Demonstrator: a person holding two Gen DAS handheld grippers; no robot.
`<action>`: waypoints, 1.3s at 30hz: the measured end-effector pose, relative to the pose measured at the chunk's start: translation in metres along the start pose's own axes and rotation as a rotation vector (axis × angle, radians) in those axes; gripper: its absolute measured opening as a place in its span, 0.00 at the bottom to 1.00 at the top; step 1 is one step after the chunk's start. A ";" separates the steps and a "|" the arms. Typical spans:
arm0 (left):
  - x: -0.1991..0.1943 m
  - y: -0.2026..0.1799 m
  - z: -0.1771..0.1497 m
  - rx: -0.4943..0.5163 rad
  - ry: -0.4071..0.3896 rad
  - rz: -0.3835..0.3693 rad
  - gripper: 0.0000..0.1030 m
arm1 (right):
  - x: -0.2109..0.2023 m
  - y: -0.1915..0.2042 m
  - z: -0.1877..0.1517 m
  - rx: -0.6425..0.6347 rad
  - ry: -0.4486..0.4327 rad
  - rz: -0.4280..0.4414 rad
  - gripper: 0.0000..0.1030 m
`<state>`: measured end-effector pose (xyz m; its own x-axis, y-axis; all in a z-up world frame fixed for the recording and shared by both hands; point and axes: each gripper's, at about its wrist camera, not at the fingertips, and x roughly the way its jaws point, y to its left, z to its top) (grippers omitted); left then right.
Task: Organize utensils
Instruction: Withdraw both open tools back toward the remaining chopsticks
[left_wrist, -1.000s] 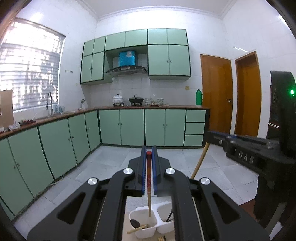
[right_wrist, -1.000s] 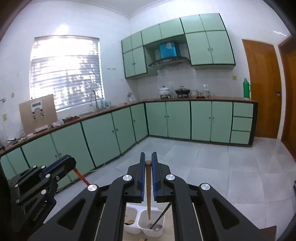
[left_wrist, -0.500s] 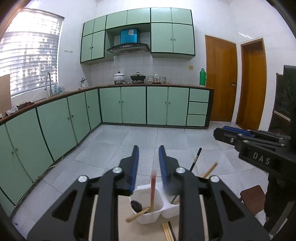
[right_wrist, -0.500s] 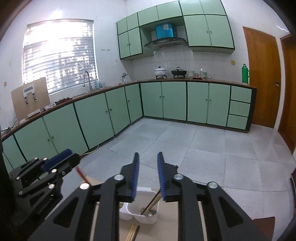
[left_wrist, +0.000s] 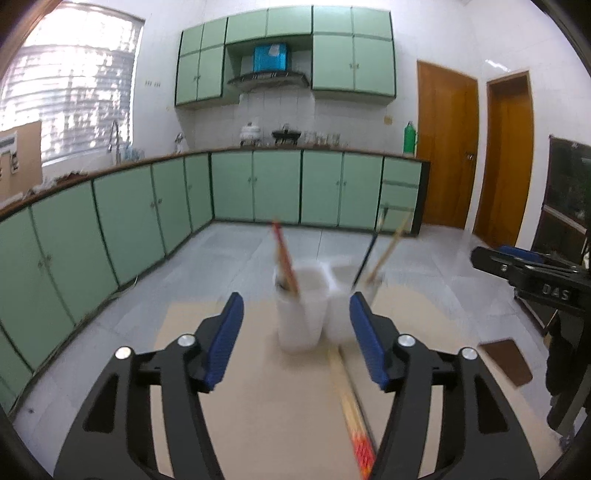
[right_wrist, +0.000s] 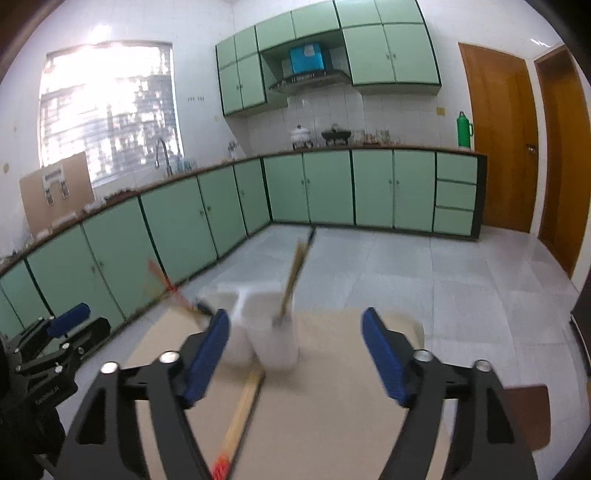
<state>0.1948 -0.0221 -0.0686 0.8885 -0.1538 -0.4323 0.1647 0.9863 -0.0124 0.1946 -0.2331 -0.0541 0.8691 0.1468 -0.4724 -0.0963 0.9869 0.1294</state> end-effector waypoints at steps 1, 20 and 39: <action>-0.001 0.001 -0.009 -0.001 0.015 0.004 0.60 | -0.001 0.001 -0.010 0.000 0.014 -0.001 0.79; 0.003 0.026 -0.148 -0.020 0.334 0.069 0.69 | 0.023 0.050 -0.167 0.001 0.318 -0.001 0.75; 0.009 0.023 -0.152 -0.032 0.367 0.077 0.74 | 0.030 0.063 -0.178 -0.040 0.377 -0.034 0.61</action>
<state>0.1416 0.0088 -0.2095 0.6845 -0.0532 -0.7271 0.0851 0.9963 0.0072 0.1279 -0.1549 -0.2154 0.6335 0.1208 -0.7642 -0.0959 0.9924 0.0773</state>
